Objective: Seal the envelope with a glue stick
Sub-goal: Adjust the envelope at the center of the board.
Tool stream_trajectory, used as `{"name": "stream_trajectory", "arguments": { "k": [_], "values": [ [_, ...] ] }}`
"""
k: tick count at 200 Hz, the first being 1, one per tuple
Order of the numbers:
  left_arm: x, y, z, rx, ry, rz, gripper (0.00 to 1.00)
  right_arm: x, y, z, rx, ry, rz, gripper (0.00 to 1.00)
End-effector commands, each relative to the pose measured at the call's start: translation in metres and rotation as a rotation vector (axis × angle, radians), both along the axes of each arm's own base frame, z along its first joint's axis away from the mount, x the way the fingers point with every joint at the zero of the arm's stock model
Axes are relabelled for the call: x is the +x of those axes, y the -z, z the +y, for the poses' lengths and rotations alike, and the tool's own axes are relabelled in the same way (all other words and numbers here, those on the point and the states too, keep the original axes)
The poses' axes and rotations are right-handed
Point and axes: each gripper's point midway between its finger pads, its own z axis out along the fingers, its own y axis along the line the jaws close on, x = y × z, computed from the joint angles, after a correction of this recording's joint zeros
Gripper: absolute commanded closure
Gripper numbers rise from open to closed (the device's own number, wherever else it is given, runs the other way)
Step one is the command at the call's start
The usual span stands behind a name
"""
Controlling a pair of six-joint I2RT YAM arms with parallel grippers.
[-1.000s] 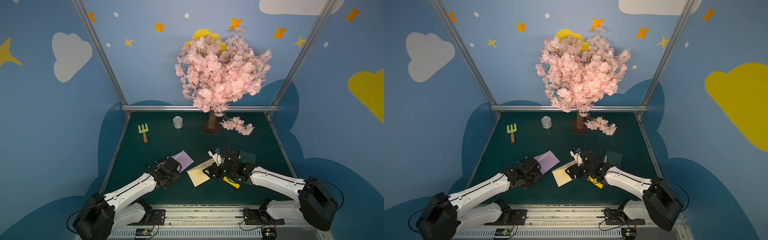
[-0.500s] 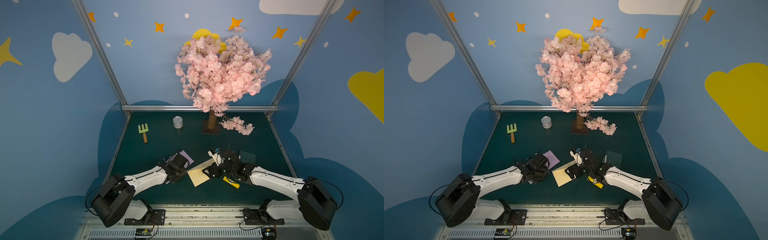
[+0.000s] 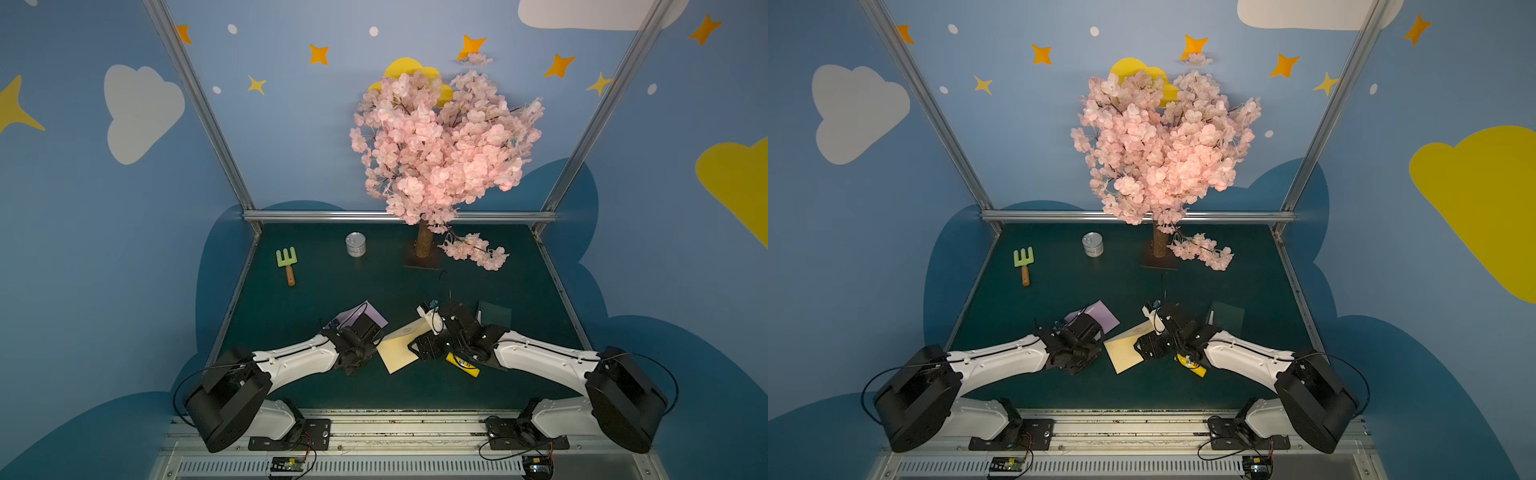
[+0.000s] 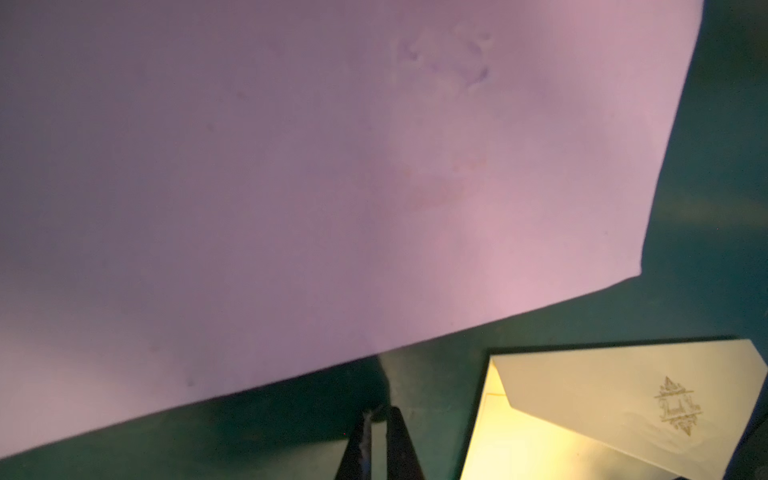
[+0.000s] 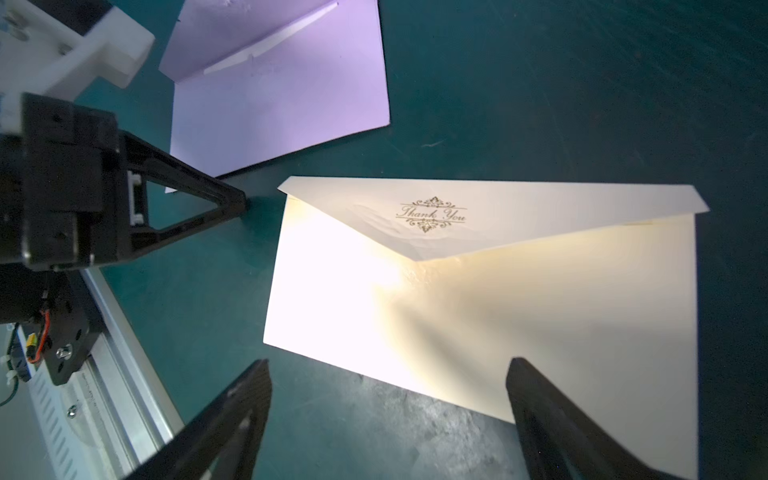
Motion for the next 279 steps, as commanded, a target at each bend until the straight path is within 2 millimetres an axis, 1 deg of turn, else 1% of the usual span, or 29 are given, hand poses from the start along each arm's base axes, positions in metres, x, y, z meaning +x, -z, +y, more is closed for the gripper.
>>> {"name": "stream_trajectory", "arguments": {
  "k": [1, 33, 59, 95, 106, 123, 139, 162, 173, 194, 226, 244, 259, 279],
  "values": [
    [-0.002, 0.012, 0.031, 0.099, -0.054, 0.04, 0.89, 0.001, -0.006, 0.0, -0.027, -0.006, -0.003, 0.09],
    [0.007, 0.013, 0.052, 0.116, -0.1, 0.051, 0.89, 0.0, -0.005, -0.003, -0.037, -0.004, -0.006, 0.09],
    [0.006, 0.014, 0.07, 0.142, -0.131, 0.082, 0.89, 0.001, -0.003, -0.003, -0.041, -0.002, -0.002, 0.09],
    [0.009, 0.016, 0.087, 0.139, -0.164, 0.075, 0.89, 0.0, -0.001, -0.001, -0.042, -0.011, 0.01, 0.09],
    [0.011, 0.015, 0.088, 0.125, -0.159, 0.072, 0.88, -0.002, -0.001, 0.0, -0.04, -0.021, 0.011, 0.09],
    [0.015, 0.007, 0.082, 0.088, -0.125, 0.053, 0.88, -0.005, -0.002, 0.003, -0.045, -0.05, 0.011, 0.1],
    [0.014, 0.001, 0.069, 0.024, -0.097, 0.042, 0.88, -0.006, 0.001, 0.004, -0.084, -0.062, -0.009, 0.13],
    [0.008, -0.01, 0.052, -0.035, -0.065, -0.001, 0.88, -0.01, 0.01, 0.011, -0.144, -0.092, -0.012, 0.21],
    [0.004, -0.016, 0.045, -0.056, -0.053, -0.024, 0.88, -0.011, 0.015, 0.015, -0.173, -0.097, -0.016, 0.23],
    [-0.004, -0.022, 0.037, -0.084, -0.044, -0.046, 0.87, -0.006, 0.024, 0.021, -0.226, -0.082, -0.02, 0.24],
    [-0.01, -0.026, 0.035, -0.103, -0.038, -0.06, 0.87, 0.0, 0.036, 0.028, -0.257, -0.051, -0.008, 0.24],
    [-0.012, -0.026, 0.037, -0.11, -0.041, -0.072, 0.87, 0.0, 0.047, 0.026, -0.291, -0.021, -0.007, 0.23],
    [-0.011, -0.027, 0.037, -0.116, -0.04, -0.08, 0.86, 0.003, 0.059, 0.019, -0.351, 0.025, -0.019, 0.22],
    [-0.011, -0.027, 0.037, -0.115, -0.041, -0.086, 0.86, 0.007, 0.075, 0.004, -0.449, 0.11, -0.009, 0.2]
  ]
}}
